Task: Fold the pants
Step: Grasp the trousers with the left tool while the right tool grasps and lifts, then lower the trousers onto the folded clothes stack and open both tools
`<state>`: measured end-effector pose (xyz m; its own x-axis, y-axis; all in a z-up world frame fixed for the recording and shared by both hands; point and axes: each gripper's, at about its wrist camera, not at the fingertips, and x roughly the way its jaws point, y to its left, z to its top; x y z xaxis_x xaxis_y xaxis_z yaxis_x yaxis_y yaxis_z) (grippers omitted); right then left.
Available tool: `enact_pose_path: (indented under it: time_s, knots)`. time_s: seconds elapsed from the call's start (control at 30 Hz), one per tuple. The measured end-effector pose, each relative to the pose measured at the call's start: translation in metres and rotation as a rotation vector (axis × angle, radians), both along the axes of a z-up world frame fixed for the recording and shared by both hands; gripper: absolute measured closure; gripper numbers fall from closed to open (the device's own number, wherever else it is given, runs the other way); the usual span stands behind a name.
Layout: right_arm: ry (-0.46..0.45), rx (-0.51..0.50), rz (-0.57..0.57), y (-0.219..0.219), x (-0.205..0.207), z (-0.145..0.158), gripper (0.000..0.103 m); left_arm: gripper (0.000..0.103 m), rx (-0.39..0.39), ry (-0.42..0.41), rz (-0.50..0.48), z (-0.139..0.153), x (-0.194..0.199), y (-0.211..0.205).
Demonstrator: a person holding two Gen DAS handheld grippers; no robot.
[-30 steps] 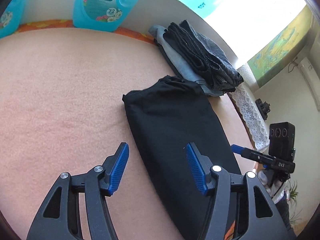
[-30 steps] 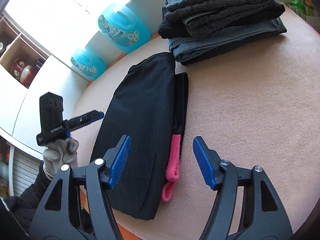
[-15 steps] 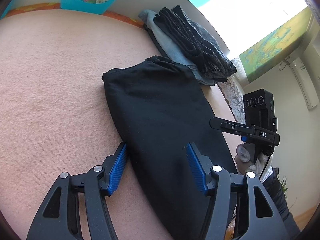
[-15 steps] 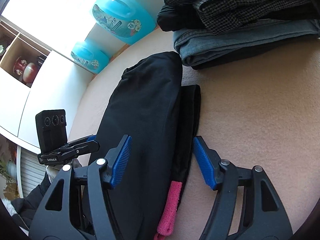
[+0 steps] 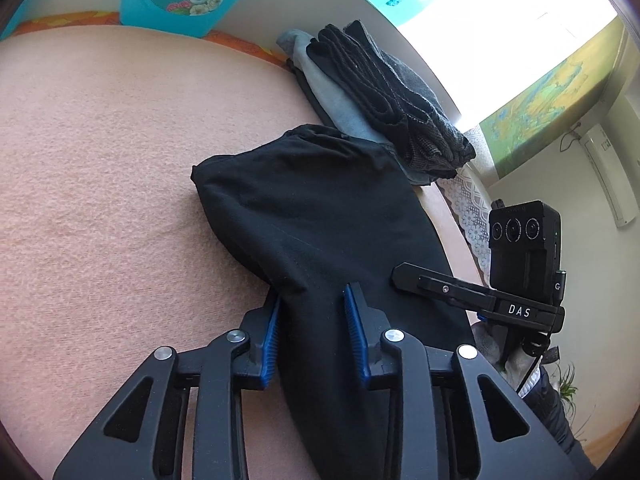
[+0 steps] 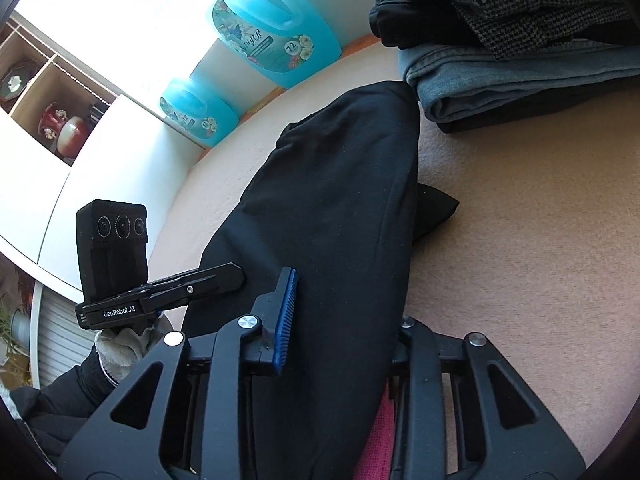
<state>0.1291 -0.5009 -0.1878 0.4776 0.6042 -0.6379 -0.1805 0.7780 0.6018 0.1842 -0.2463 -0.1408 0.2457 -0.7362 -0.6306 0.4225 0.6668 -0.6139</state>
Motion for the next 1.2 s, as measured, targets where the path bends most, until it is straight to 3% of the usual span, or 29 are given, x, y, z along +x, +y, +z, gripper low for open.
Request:
enact_pose_path:
  time_s: [0.2, 0.83, 1.2]
  knots:
    - [-0.063, -0.074, -0.010, 0.009, -0.011, 0.024, 0.081, 0.088, 0.000, -0.091, -0.015, 0.025, -0.014, -0.003]
    - [-0.255, -0.176, -0.071, 0.009, -0.053, 0.087, 0.089, 0.089, -0.040, -0.259, -0.061, 0.093, -0.034, -0.032]
    - [-0.415, -0.241, -0.162, -0.027, -0.061, 0.167, 0.090, 0.089, -0.066, -0.420, -0.131, 0.164, -0.023, -0.082]
